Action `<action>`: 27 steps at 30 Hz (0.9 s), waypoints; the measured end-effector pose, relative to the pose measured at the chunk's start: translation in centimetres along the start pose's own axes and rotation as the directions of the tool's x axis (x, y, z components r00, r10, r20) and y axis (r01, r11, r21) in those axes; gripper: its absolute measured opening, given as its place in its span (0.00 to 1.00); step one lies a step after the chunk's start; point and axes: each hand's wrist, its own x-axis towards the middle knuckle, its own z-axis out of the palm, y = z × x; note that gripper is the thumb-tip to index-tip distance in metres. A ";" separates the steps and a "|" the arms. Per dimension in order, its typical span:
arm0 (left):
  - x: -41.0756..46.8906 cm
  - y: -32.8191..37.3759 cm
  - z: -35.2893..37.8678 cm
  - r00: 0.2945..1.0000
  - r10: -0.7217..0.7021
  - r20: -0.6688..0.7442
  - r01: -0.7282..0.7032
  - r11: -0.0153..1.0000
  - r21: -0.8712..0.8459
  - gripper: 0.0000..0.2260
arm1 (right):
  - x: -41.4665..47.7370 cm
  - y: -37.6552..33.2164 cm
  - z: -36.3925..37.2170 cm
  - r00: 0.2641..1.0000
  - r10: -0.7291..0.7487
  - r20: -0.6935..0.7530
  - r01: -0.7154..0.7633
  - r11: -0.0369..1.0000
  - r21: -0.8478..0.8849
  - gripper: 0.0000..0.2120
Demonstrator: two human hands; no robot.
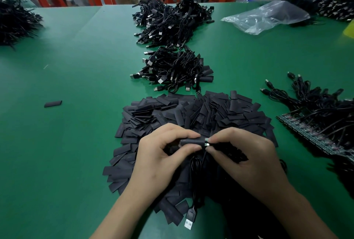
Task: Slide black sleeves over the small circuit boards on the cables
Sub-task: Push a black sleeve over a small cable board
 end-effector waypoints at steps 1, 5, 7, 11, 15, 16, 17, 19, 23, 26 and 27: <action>0.0 -0.1 0.0 1.000 -0.004 0.003 0.005 1.000 -0.011 0.08 | 0.0 0.0 0.0 1.000 -0.008 0.002 0.008 1.000 -0.003 0.03; 0.0 -0.1 -0.1 1.000 0.005 0.021 -0.005 1.000 -0.021 0.08 | -0.1 0.2 0.0 0.999 -0.031 0.025 0.031 0.999 -0.009 0.02; 0.0 -0.2 -0.1 0.999 0.027 0.023 -0.027 1.000 -0.004 0.08 | -0.1 0.3 -0.1 0.999 -0.033 0.027 0.033 0.999 -0.010 0.02; -0.1 -0.1 0.0 0.998 0.059 0.007 -0.060 0.998 0.017 0.08 | -0.2 0.4 -0.1 0.999 -0.040 0.024 0.041 0.999 -0.020 0.02; -0.1 0.1 0.0 0.999 0.052 -0.005 -0.052 0.999 0.005 0.07 | -0.2 0.5 -0.3 0.998 -0.053 0.017 0.054 0.998 -0.023 0.02; -0.1 0.1 0.0 0.999 0.045 -0.004 -0.045 0.999 0.001 0.07 | -0.2 0.5 -0.3 0.998 -0.056 0.016 0.056 0.998 -0.024 0.02; -0.1 0.2 -0.1 0.999 0.038 -0.002 -0.038 0.999 -0.003 0.07 | -0.2 0.5 -0.3 0.998 -0.060 0.015 0.060 0.998 -0.025 0.02; -0.1 0.2 -0.1 1.000 0.028 -0.003 -0.028 1.000 -0.012 0.07 | -0.2 0.5 -0.3 0.997 -0.070 0.019 0.071 0.997 -0.026 0.01; -0.1 0.2 0.0 0.998 0.050 0.025 -0.050 0.999 0.014 0.07 | -0.3 0.7 -0.4 0.996 -0.087 0.031 0.089 0.995 -0.049 0.02; -0.1 0.1 0.0 0.994 0.097 0.046 -0.101 0.991 0.092 0.09 | -0.4 0.8 -0.3 0.995 -0.093 0.043 0.095 0.994 -0.058 0.02; -0.1 0.1 0.0 0.993 0.105 0.044 -0.109 0.988 0.105 0.09 | -0.4 0.8 -0.2 0.995 -0.096 0.041 0.098 0.994 -0.057 0.02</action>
